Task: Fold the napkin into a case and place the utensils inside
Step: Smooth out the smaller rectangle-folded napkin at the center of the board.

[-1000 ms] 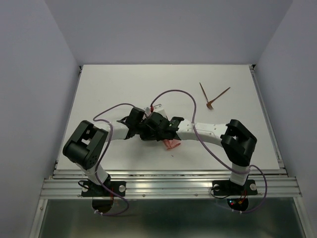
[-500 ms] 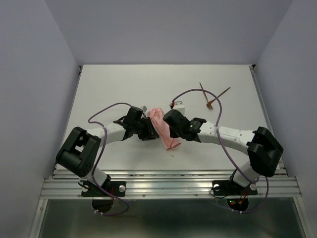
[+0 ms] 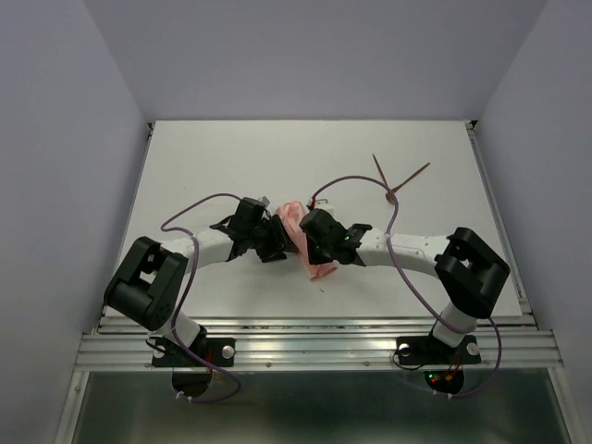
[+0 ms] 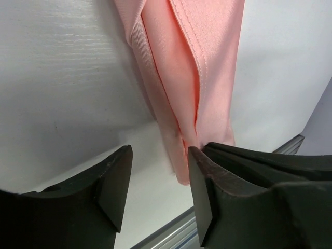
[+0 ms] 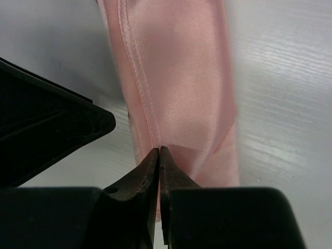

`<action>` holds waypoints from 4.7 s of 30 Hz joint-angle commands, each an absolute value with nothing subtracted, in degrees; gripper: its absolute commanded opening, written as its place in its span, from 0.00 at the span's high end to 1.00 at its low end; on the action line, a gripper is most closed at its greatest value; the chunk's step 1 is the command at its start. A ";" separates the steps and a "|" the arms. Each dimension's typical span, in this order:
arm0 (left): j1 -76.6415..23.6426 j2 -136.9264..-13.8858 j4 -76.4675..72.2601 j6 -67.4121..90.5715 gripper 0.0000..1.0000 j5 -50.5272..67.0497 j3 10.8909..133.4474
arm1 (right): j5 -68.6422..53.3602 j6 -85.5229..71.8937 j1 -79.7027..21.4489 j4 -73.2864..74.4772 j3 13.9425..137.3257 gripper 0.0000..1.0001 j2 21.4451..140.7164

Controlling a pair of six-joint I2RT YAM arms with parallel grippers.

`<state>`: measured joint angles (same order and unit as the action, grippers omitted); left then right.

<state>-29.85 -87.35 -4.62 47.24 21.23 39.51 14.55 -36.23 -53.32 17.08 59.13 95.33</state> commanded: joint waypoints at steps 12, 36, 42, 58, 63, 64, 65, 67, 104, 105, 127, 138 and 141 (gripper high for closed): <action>-27.95 -85.77 -8.35 49.66 0.26 21.09 40.34 | 8.70 -36.12 -53.70 9.49 60.73 0.92 101.17; -27.86 -94.30 -10.90 48.16 0.36 21.88 43.42 | 9.24 -40.35 -53.70 8.09 51.32 0.87 91.22; -27.95 -94.48 -11.34 48.25 0.30 22.50 43.16 | 7.12 -39.73 -53.70 4.49 51.15 0.87 95.26; -28.12 -87.54 -9.05 46.67 0.31 22.68 37.71 | 15.10 -37.87 -53.70 14.76 52.12 0.84 86.22; -28.47 -87.27 -9.05 46.85 0.31 22.76 37.18 | 21.08 -42.09 -53.70 18.98 50.98 0.85 86.40; -28.56 -87.36 -8.97 46.85 0.31 22.85 37.26 | 21.96 -42.80 -53.70 19.59 50.45 0.85 86.40; -28.65 -87.36 -9.05 46.76 0.31 23.03 37.44 | 22.76 -43.32 -53.70 19.95 50.36 0.85 86.31; -29.27 -87.71 -8.97 46.67 0.31 23.29 37.70 | 23.55 -43.77 -53.70 20.21 49.92 0.84 86.22; -27.07 -79.55 -4.40 43.07 0.39 21.80 34.90 | 20.39 -32.79 -60.20 21.01 63.62 0.64 92.54; -27.07 -79.11 -4.05 42.98 0.40 21.88 34.72 | 20.30 -32.52 -60.21 21.09 64.15 0.62 93.16; -27.68 -87.36 -11.16 42.72 0.94 27.42 31.90 | 21.09 -33.75 -63.46 24.70 66.88 0.58 102.04; -27.95 -87.63 -12.04 42.80 0.97 28.12 31.11 | 22.85 -34.80 -63.46 25.14 67.15 0.97 102.39; -28.30 -87.89 -12.30 42.80 1.00 28.48 31.11 | 23.29 -34.89 -63.46 25.05 67.24 0.99 101.60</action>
